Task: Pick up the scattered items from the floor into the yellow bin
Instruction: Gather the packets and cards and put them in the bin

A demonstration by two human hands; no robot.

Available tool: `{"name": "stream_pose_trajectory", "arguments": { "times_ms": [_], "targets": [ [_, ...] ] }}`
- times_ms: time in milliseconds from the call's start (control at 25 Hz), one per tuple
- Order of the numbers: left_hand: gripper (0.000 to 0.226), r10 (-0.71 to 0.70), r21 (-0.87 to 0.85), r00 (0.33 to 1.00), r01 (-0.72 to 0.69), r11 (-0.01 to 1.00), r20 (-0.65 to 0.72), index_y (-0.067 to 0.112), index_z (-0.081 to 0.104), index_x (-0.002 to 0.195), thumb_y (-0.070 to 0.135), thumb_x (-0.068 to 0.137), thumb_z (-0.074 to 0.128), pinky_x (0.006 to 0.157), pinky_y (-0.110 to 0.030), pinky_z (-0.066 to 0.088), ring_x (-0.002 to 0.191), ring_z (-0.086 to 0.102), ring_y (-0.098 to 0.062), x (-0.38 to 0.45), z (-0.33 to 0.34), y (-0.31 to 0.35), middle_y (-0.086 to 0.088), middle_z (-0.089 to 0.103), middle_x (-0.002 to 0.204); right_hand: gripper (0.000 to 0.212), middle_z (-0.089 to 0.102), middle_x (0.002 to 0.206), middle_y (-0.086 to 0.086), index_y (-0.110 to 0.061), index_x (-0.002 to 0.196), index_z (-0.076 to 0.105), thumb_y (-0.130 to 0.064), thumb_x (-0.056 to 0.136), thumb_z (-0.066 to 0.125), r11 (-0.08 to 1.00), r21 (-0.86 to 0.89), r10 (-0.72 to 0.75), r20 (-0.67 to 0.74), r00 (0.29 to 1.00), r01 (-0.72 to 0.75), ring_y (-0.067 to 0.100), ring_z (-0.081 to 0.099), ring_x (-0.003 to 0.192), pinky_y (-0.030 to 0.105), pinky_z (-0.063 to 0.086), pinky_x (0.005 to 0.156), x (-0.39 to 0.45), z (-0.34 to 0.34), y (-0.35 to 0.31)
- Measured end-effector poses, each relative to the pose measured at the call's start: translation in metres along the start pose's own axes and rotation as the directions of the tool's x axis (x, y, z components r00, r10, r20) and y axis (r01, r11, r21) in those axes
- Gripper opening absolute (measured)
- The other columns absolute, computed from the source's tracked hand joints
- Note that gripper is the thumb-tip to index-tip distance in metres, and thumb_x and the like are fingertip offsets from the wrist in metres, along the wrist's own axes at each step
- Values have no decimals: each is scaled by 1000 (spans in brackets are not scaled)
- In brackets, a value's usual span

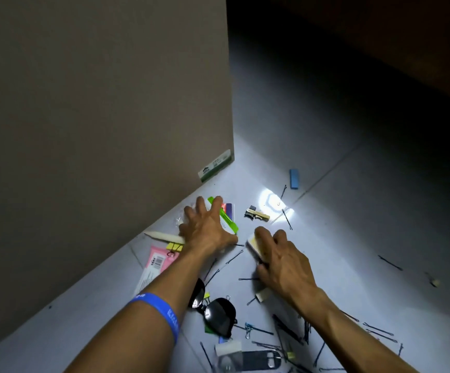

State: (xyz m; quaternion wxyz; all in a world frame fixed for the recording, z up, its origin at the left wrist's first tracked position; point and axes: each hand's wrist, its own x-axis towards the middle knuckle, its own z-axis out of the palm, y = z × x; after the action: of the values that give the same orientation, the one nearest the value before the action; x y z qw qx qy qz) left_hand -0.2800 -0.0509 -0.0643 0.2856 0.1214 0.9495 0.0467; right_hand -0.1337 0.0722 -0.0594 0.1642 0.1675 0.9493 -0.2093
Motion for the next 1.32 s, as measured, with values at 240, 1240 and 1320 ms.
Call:
{"name": "stream_pose_trajectory", "arguments": {
  "times_ms": [240,1240,1320],
  "targets": [
    [82,206,114,966,-190,975,-158,28,28,126,44,60,74,87,-48,41,113,36,-32,-13,15,8,-3,32,127,49,50,116,4,-23,127,40,-26,80,55,951,297,125,-106,986,-89,26,50,99,32,37,71,15,-11,-2],
    [90,691,-140,675,-734,664,-258,34,26,128,41,50,71,85,-39,49,110,39,-21,-219,7,185,6,33,128,12,66,77,-14,-37,89,62,-34,83,72,393,919,737,-327,592,18,1,61,67,16,47,56,-219,-99,112],
    [90,784,-153,571,-821,550,-245,32,27,129,42,51,71,84,-34,49,107,39,-18,-266,20,227,6,34,126,12,67,78,-10,-33,90,63,-34,83,72,340,939,823,-321,469,45,6,64,71,25,54,60,-278,-107,136]
  ]
}}
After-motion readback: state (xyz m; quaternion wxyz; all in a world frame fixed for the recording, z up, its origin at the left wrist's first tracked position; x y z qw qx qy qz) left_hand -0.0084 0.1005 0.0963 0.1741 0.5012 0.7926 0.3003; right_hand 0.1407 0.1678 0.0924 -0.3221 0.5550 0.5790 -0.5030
